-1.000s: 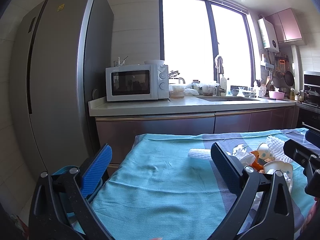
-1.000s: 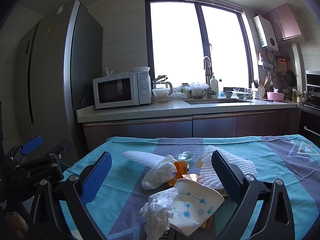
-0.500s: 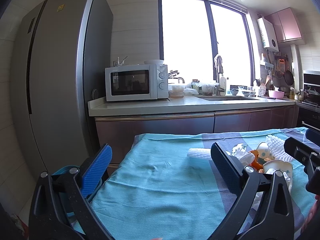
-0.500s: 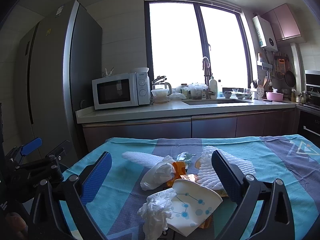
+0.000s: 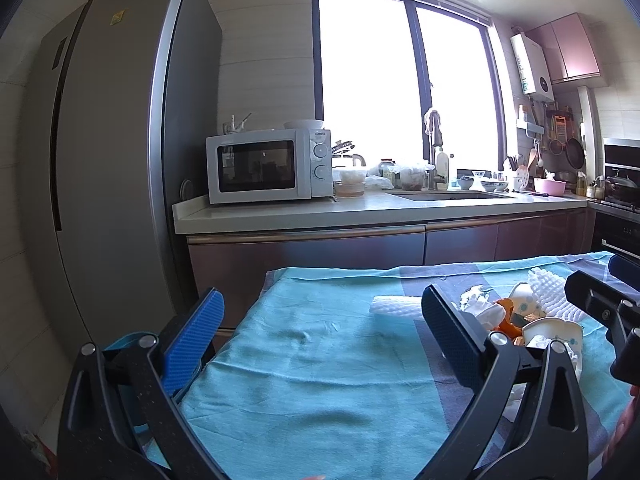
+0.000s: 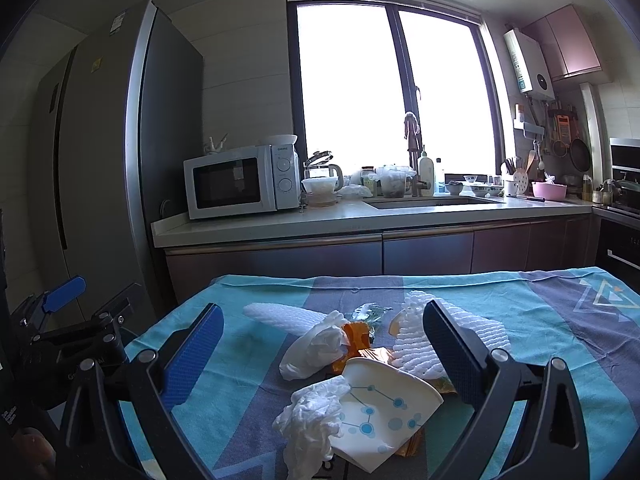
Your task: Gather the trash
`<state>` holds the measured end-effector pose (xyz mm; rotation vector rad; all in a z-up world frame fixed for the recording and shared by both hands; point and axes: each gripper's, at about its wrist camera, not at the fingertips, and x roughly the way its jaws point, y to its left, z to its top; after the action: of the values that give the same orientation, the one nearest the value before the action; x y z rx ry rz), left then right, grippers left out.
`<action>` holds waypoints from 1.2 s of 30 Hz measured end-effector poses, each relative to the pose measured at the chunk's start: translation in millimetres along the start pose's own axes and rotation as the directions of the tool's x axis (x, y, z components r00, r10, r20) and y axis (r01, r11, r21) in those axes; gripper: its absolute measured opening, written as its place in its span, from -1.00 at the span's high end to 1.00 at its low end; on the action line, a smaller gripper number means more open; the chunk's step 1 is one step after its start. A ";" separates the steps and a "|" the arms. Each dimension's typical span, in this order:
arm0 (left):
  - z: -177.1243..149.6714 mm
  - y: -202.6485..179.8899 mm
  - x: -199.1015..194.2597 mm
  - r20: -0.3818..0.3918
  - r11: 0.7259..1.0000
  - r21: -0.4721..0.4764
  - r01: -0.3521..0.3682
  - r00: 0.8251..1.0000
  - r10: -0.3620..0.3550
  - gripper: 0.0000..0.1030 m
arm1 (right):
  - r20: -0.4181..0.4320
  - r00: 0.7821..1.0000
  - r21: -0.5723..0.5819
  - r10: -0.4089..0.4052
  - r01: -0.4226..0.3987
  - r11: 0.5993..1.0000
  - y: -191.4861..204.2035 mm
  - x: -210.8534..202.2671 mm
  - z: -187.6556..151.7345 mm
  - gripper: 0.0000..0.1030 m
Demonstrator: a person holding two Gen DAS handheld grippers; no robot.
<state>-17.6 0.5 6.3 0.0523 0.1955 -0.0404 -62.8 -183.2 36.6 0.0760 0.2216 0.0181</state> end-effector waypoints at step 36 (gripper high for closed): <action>-6.0 -3.9 -0.8 -0.012 0.999 0.005 0.043 0.999 -0.043 -0.89 | -0.021 1.000 0.020 -0.018 0.018 1.000 -11.3 -1.7 -6.0 -0.87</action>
<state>-19.8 -3.0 0.4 0.0534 0.2084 -0.0833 -65.6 -194.0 30.2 0.0941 0.2435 -0.0015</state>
